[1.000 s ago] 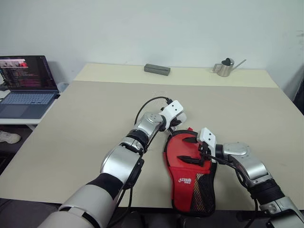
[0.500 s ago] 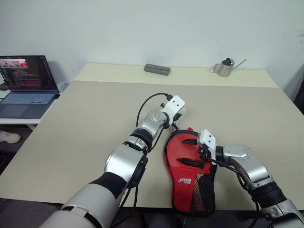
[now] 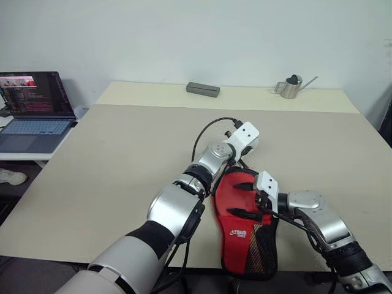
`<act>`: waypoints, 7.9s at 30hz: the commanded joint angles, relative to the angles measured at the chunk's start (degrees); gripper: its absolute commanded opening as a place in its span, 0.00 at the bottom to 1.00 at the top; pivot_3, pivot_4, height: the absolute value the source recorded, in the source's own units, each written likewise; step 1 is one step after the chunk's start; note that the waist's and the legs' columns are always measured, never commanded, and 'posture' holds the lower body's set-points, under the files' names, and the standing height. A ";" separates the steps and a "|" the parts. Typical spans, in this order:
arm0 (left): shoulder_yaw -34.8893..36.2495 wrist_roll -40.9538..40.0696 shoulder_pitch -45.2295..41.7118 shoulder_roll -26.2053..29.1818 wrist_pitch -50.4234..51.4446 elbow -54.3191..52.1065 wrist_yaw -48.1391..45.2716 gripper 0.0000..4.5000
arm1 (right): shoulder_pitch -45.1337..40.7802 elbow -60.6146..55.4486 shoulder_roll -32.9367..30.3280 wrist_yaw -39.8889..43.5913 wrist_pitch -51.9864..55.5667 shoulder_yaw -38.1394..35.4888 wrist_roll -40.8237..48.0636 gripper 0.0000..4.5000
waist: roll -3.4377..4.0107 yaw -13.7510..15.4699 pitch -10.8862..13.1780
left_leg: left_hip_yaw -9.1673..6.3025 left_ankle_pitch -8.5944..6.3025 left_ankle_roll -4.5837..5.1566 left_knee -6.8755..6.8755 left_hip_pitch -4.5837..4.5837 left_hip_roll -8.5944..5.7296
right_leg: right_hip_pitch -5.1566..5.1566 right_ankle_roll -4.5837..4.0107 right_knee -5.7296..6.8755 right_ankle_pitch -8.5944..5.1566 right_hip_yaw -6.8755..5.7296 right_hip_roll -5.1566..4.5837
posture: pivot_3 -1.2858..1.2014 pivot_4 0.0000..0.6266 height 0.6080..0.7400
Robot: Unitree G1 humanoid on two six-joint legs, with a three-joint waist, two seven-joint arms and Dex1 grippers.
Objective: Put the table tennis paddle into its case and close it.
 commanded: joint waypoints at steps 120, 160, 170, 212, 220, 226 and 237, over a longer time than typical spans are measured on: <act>1.47 -17.01 27.38 36.58 13.01 -44.53 -22.41 0.61 | 4.39 -12.79 -13.19 2.93 16.70 -11.86 10.53 1.00 | -0.11 0.27 0.45 | -0.35 -0.06 0.06 0.14 -0.47 0.12 | -0.30 -0.28 0.06 0.07 -0.01 -0.07 | 0.52 0.24 1.00; 6.46 -18.84 10.66 18.57 -0.73 -20.35 -33.60 0.61 | 5.64 -13.83 -12.15 1.27 16.61 -11.54 10.27 1.00 | -0.07 0.16 0.46 | -0.30 -0.04 0.03 0.20 -0.84 0.04 | -0.64 -0.28 0.13 0.07 -0.24 0.01 | 0.52 0.24 1.00; 2.00 -24.69 25.24 31.36 14.07 -53.86 -51.71 0.61 | 5.28 -13.97 -12.55 1.98 16.66 -11.81 10.45 1.00 | 0.01 0.25 0.49 | -0.34 -0.03 0.00 0.21 -0.85 0.13 | -0.64 -0.29 0.14 0.07 -0.24 -0.02 | 0.52 0.24 1.00; -21.23 -16.71 42.71 23.04 19.15 -68.53 -34.78 0.99 | -1.58 -13.18 -25.05 2.89 24.94 -29.11 23.73 1.00 | 0.27 0.27 0.40 | -0.44 -0.04 0.05 0.28 -0.70 0.07 | -0.38 -0.29 0.11 0.08 -0.02 -0.04 | 0.52 0.24 1.00; -20.79 -16.25 43.60 21.96 18.77 -67.29 -33.05 0.99 | -19.69 -1.43 -18.61 1.24 22.51 -18.06 17.49 1.00 | 0.43 0.11 0.31 | -0.31 -0.05 0.06 0.20 -0.06 0.05 | 0.07 -0.28 0.07 0.08 0.17 -0.05 | 0.52 0.24 1.00; -20.50 -16.30 44.04 20.75 19.61 -67.72 -31.39 0.99 | -31.33 9.64 -9.71 1.56 20.52 -9.76 12.08 1.00 | 0.45 0.36 0.30 | -0.28 -0.05 0.07 0.21 -0.12 0.07 | 0.04 -0.28 0.06 0.08 0.16 -0.06 | 0.52 0.24 1.00; -20.54 -16.47 44.53 21.06 20.71 -68.62 -30.78 0.99 | -44.70 40.64 -0.64 5.50 9.69 0.94 -2.92 1.00 | 0.47 0.36 0.30 | -0.16 -0.06 0.08 0.21 -0.12 0.06 | -0.01 -0.30 0.11 0.09 0.07 -0.11 | 0.52 0.24 1.00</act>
